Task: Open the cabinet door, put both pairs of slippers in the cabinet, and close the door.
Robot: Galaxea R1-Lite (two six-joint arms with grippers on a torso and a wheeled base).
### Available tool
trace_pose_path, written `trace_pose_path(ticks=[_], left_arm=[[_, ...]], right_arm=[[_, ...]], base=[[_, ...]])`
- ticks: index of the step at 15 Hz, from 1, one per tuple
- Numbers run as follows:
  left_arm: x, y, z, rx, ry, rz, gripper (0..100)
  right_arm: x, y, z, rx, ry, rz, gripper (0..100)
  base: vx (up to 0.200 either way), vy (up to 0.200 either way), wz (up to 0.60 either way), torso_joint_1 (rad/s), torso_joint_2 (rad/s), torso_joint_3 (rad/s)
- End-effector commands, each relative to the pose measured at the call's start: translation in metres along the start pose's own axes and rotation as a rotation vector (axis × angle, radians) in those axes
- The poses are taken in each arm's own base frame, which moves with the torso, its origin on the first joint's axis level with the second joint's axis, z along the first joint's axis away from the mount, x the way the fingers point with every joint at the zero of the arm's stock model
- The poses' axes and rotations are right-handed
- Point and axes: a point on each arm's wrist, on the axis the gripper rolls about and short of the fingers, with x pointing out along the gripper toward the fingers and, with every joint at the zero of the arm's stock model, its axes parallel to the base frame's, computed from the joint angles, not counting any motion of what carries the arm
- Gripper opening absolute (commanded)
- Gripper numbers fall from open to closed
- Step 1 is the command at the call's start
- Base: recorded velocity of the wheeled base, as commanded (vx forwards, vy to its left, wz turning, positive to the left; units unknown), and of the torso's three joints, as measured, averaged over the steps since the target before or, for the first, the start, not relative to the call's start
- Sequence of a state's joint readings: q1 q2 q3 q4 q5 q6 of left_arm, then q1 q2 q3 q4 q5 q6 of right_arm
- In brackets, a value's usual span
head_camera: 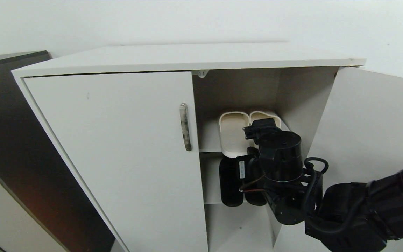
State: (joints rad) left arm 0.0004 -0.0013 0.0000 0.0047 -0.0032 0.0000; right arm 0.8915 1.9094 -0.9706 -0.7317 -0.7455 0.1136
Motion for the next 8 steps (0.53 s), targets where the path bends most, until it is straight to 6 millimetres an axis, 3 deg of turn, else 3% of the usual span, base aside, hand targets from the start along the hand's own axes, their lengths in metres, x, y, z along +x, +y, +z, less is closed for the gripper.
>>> trace_pose_path(ticks=[1,8], left_arm=[[0.0001,0.0000,0.0000,0.000,0.001,0.001,0],[0.0001,0.0000,0.0000,0.000,0.001,0.001,0]], right_arm=[[0.0007,0.0010,-0.0028,-0.006,0.006,0.001,0],[0.0025,0.0015,-0.0125,-0.023,0.029,-0.002,0]], base=[[-0.200,0.000,0.00,0.017,0.00,-0.002],[-0.200,0.000,0.00,0.001,0.01,0.000]])
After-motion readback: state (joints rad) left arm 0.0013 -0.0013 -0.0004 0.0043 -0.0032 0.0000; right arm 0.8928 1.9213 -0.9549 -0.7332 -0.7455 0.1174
